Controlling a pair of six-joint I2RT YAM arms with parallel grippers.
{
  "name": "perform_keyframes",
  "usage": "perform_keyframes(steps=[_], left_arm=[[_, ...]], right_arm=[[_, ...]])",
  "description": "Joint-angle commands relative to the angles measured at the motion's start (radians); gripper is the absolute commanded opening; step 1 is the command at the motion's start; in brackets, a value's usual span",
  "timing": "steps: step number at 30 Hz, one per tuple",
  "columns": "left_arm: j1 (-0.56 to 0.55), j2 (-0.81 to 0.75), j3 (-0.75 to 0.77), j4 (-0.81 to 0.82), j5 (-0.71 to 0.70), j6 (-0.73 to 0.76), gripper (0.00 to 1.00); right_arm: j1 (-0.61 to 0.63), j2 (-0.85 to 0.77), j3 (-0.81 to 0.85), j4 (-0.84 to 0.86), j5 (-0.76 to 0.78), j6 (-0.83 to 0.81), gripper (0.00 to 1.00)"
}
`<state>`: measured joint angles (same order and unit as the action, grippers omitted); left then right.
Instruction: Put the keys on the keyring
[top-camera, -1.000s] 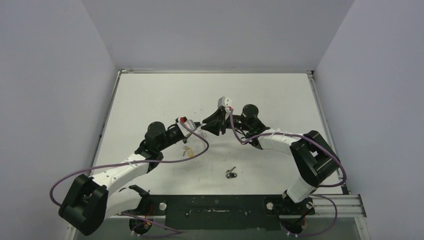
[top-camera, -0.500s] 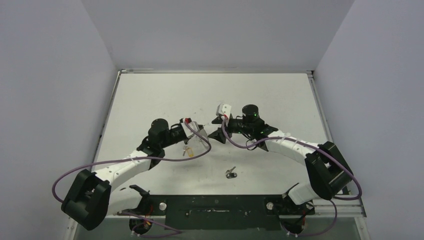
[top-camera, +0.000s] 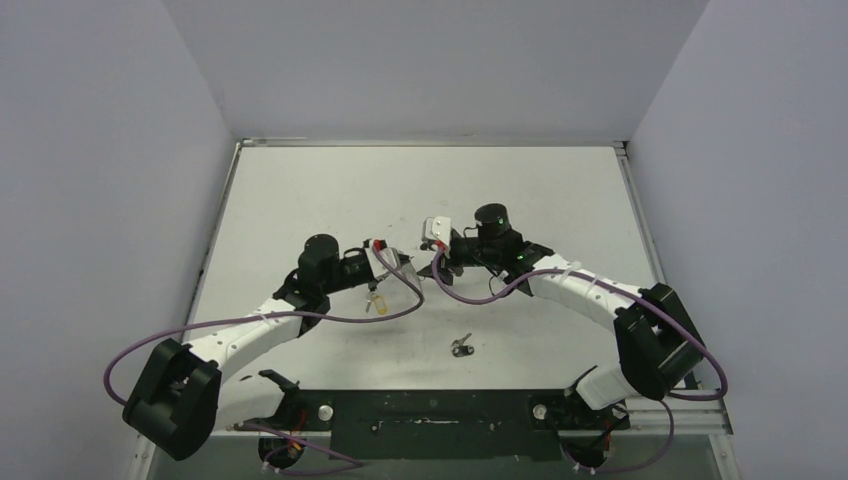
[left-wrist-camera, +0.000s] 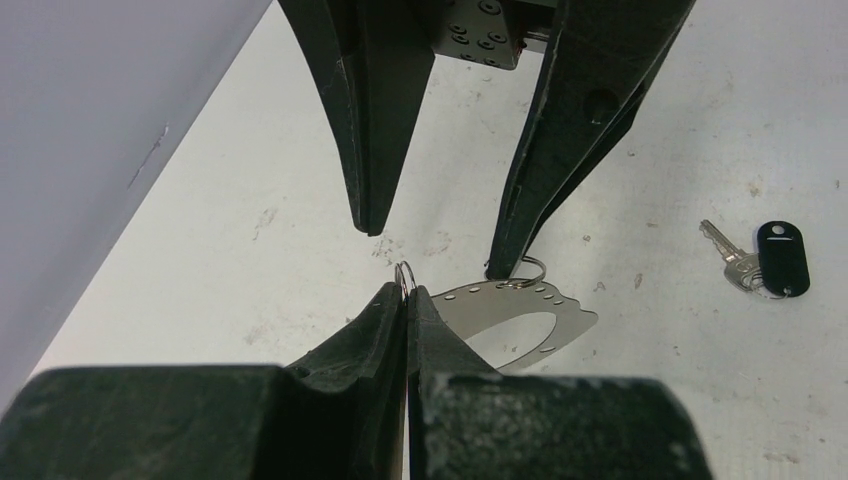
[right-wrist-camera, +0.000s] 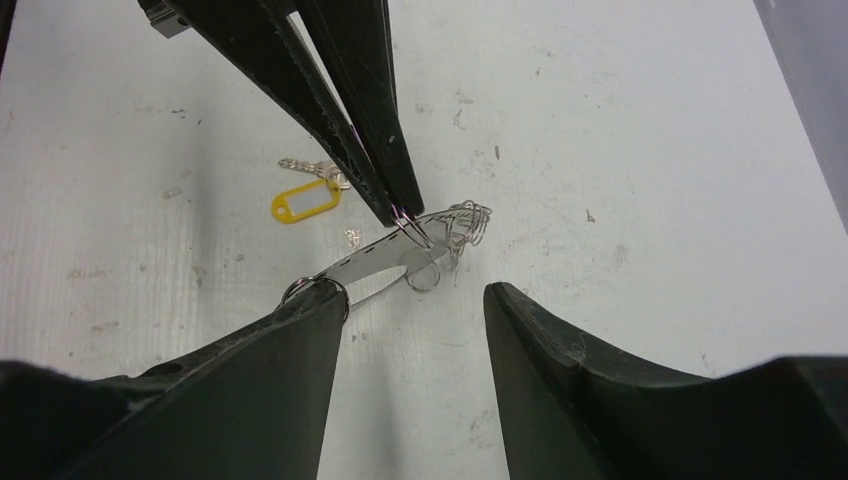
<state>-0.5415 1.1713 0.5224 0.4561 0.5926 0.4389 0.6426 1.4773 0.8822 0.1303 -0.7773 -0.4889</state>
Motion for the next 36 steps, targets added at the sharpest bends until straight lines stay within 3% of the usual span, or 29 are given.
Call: perform_keyframes(steps=[1, 7, 10, 14, 18, 21, 26, 36], left_arm=[[-0.003, -0.005, 0.047, 0.020, 0.043, 0.017, 0.00], [-0.006, -0.006, 0.047, 0.016, 0.045, 0.021, 0.00], [-0.006, -0.008, 0.045, 0.015, 0.038, 0.024, 0.00], [-0.007, -0.008, 0.040, 0.020, 0.023, 0.026, 0.00], [-0.007, -0.009, 0.038, 0.028, 0.026, 0.024, 0.00], [-0.009, -0.008, 0.037, 0.027, 0.032, 0.026, 0.00], [-0.009, -0.012, 0.033, 0.032, 0.036, 0.026, 0.00], [-0.014, -0.015, 0.035, 0.033, 0.042, 0.024, 0.00]], right_arm=[[0.008, -0.040, 0.051, -0.024, -0.045, -0.086, 0.53], [0.008, -0.042, 0.064, -0.031, -0.073, -0.100, 0.38], [0.009, -0.059, 0.052, -0.010, -0.100, -0.097, 0.40], [0.007, -0.097, 0.024, 0.039, -0.105, -0.076, 0.54], [0.004, -0.120, 0.004, 0.068, -0.094, -0.062, 0.54], [0.002, -0.126, 0.001, 0.081, -0.100, -0.061, 0.51], [0.007, -0.085, 0.037, 0.013, -0.101, -0.118, 0.35], [0.042, -0.011, 0.112, -0.092, -0.084, -0.210, 0.35]])
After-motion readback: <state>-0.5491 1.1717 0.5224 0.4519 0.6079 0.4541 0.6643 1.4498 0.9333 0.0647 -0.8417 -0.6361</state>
